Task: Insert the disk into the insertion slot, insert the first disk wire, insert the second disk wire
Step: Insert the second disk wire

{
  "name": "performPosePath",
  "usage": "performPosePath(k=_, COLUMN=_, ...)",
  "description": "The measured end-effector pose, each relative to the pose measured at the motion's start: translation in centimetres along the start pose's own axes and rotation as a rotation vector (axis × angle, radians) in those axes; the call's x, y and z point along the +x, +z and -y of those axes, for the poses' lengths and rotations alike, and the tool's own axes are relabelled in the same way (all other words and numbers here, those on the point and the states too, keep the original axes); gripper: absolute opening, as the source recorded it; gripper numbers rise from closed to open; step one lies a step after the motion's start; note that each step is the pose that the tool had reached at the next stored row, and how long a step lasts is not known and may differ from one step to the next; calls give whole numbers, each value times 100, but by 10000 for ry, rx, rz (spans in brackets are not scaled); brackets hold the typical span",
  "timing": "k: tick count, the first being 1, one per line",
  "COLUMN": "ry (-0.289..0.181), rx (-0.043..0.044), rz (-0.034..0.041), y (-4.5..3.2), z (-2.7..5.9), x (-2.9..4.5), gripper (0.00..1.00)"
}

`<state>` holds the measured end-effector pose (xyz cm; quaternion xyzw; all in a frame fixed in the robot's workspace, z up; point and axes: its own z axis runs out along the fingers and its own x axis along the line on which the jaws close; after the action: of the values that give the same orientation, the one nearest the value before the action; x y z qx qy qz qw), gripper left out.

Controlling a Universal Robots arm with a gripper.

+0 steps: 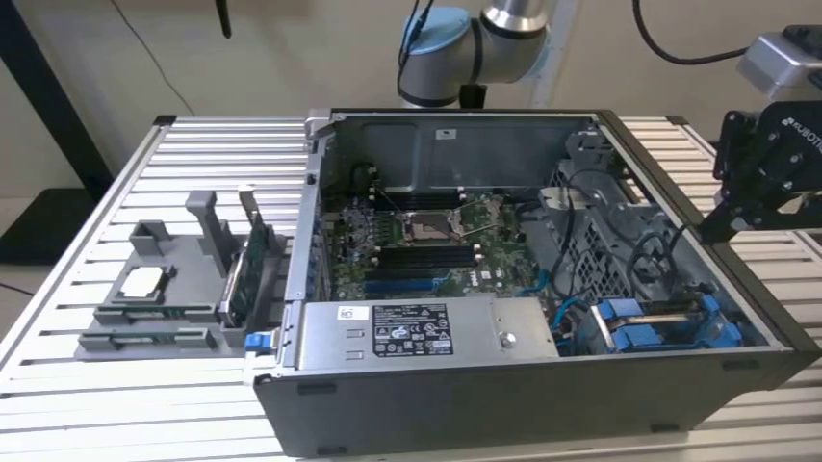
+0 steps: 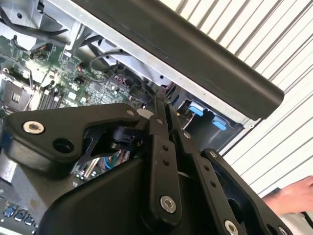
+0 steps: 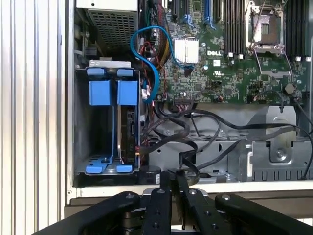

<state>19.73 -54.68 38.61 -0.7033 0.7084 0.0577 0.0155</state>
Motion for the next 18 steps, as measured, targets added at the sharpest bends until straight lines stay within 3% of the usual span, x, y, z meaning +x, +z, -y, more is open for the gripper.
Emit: performPosePath(k=18, ry=1, rx=-7, rz=4, y=18, z=-513, x=67, gripper=16)
